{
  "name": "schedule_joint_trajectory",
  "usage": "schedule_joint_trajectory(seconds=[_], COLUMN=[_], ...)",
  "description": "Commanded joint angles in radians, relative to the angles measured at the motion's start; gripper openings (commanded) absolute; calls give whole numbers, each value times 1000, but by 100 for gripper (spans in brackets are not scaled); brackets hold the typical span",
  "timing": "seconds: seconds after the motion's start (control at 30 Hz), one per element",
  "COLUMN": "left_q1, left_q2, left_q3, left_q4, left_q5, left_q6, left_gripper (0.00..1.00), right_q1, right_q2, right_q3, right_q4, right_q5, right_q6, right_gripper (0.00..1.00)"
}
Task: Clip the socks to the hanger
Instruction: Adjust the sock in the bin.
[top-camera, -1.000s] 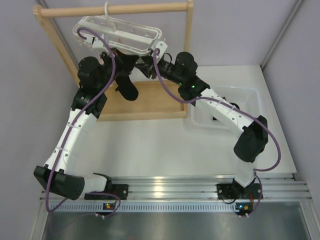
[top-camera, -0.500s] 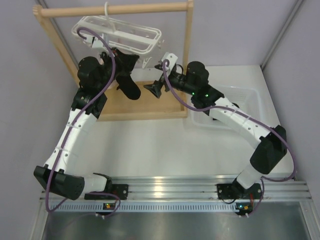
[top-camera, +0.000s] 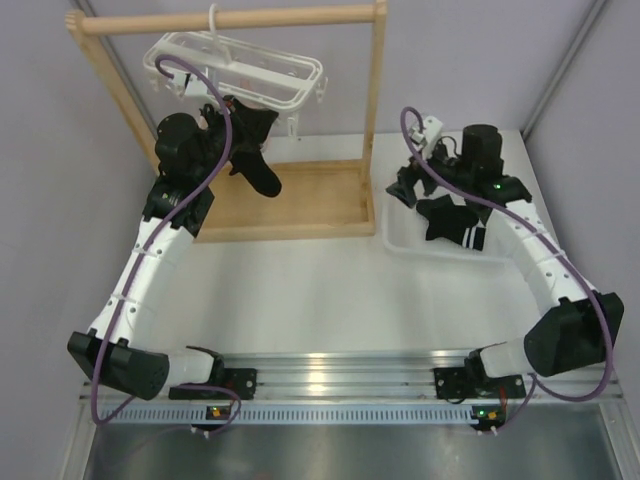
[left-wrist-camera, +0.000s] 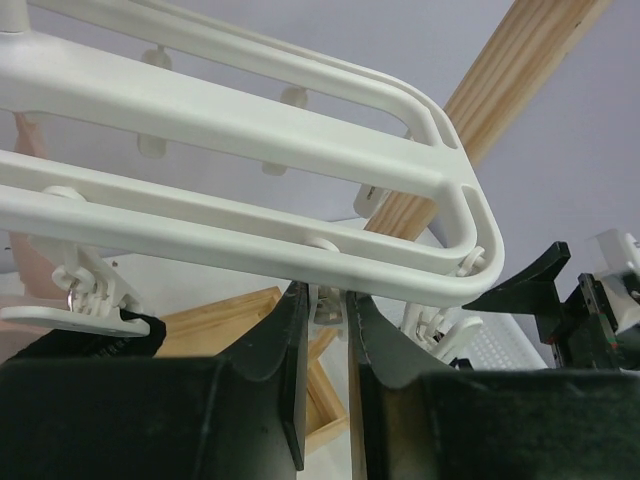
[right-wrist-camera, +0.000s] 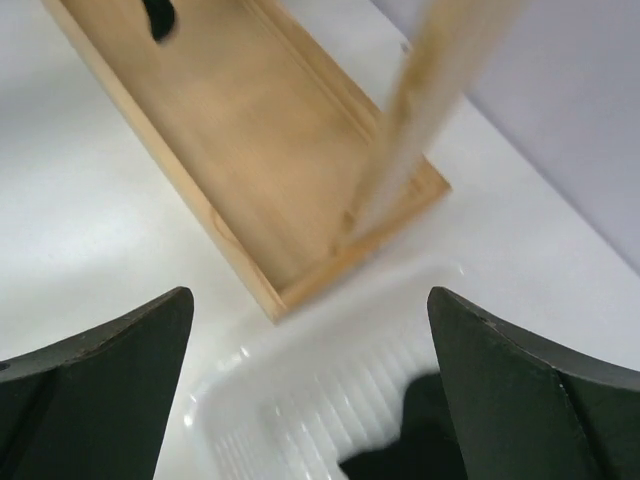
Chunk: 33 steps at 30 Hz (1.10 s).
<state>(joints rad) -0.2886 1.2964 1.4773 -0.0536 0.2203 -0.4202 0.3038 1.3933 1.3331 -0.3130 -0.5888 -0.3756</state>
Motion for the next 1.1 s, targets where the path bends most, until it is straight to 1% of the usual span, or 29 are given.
schedule_joint_trajectory(seconds=[0.0, 0.03, 0.07, 0.1, 0.13, 0.17, 0.2, 0.23, 0.33, 0.4, 0.5, 0.53, 0.6, 0.67, 0.7, 0.77, 0.8, 0.87, 0.9, 0.97, 1.0, 1.07], left_q1=[2, 2, 2, 2, 2, 2, 2, 2, 2, 2, 2, 2, 2, 2, 2, 2, 2, 2, 2, 2, 2, 2], left_q2=[-3, -3, -5, -5, -3, -6, -8, -8, -14, -19, -25, -25, -22, -20, -19, -17, -16, -16, -14, -13, -13, -12], left_q3=[31, 28, 29, 26, 28, 28, 28, 26, 25, 17, 5, 2, 3, 6, 6, 6, 6, 6, 6, 5, 5, 3], left_q4=[35, 34, 34, 37, 31, 31, 28, 26, 26, 28, 32, 32, 32, 32, 32, 32, 32, 34, 35, 37, 35, 37], left_q5=[16, 16, 14, 16, 17, 14, 17, 17, 19, 19, 14, 14, 14, 13, 16, 14, 13, 11, 13, 11, 8, 8], left_q6=[5, 1, 1, 1, 1, 3, 8, 11, 15, 14, 14, 15, 17, 15, 18, 20, 21, 21, 21, 21, 21, 21], left_gripper=[0, 0, 0, 0, 0, 0, 0, 0, 0, 0, 0, 0, 0, 0, 0, 0, 0, 0, 0, 0, 0, 0], right_q1=[-162, -190, -250, -274, -338, -362, -383, -409, -437, -443, -447, -447, -453, -466, -474, -496, -505, -511, -511, -514, -514, -512], right_q2=[-53, -57, -56, -51, -34, -21, -2, 41, 143, 186, 243, 278, 317, 371, 386, 415, 429, 440, 444, 457, 461, 481], right_q3=[-49, -60, -70, -72, -71, -55, -48, -40, 4, 11, -2, 6, 32, 78, 92, 118, 121, 117, 112, 92, 84, 75], right_q4=[-237, -262, -300, -334, -419, -466, -510, -587, -632, -592, -465, -436, -407, -399, -387, -371, -350, -321, -305, -255, -235, -201], right_q5=[-82, -62, -59, -59, -57, -60, -54, -36, 43, 105, 179, 223, 257, 265, 267, 268, 280, 302, 326, 351, 371, 388], right_q6=[-124, -187, -227, -312, -362, -414, -513, -548, -606, -573, -537, -505, -458, -416, -370, -335, -309, -280, -249, -223, -200, -180], right_gripper=[100, 100, 100, 100, 100, 100, 100, 100, 100, 98, 92, 87, 81, 79, 75, 71, 66, 58, 52, 46, 44, 44])
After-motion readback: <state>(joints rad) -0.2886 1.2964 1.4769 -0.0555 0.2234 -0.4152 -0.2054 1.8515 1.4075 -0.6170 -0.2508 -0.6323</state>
